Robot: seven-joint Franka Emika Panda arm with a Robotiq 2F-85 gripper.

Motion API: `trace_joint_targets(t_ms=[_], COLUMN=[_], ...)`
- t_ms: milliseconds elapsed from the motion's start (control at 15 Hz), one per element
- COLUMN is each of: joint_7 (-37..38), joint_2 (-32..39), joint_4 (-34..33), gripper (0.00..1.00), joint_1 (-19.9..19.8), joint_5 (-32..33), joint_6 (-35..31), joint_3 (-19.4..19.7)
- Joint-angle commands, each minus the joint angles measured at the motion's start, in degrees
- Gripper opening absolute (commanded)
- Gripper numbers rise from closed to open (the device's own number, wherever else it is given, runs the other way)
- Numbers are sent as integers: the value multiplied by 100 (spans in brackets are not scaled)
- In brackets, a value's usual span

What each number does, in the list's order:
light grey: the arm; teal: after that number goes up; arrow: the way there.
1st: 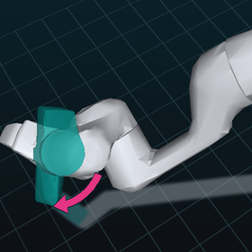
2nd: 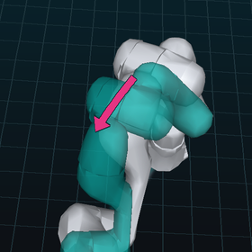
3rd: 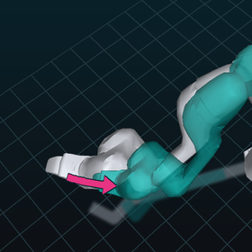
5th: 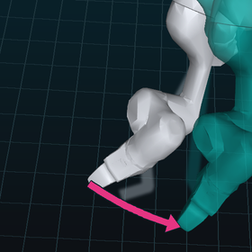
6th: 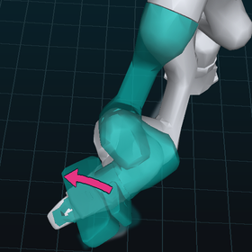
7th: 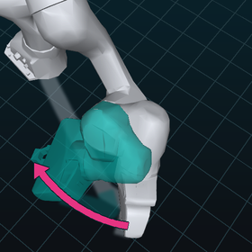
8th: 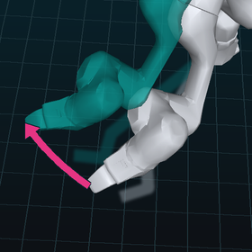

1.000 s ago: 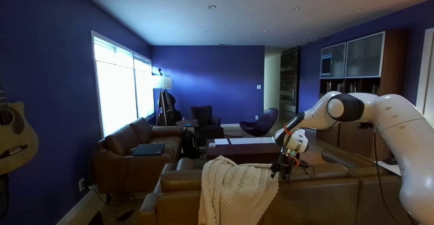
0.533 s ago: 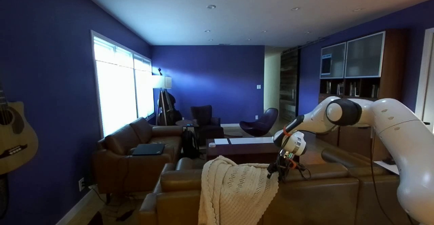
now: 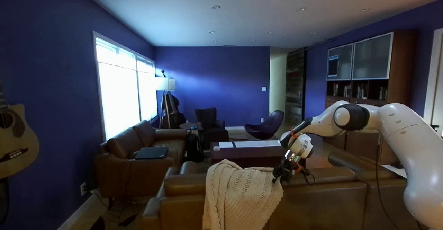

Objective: Pull the white blanket to the right, spread the white blanket a little to the left side of the couch

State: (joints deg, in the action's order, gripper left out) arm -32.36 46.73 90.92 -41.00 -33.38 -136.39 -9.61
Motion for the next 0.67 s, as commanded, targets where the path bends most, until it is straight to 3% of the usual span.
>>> trace_joint_targets(t_ms=[0, 200, 600], joint_7=[61, 157, -133], joint_2=[-18, -250, -693], joint_4=[-182, -31, 235], gripper=[19, 1, 2], joint_1=[-7, 109, 104], joint_5=[-9, 210, 443], joint_6=[406, 547, 431], joint_3=[122, 371, 584])
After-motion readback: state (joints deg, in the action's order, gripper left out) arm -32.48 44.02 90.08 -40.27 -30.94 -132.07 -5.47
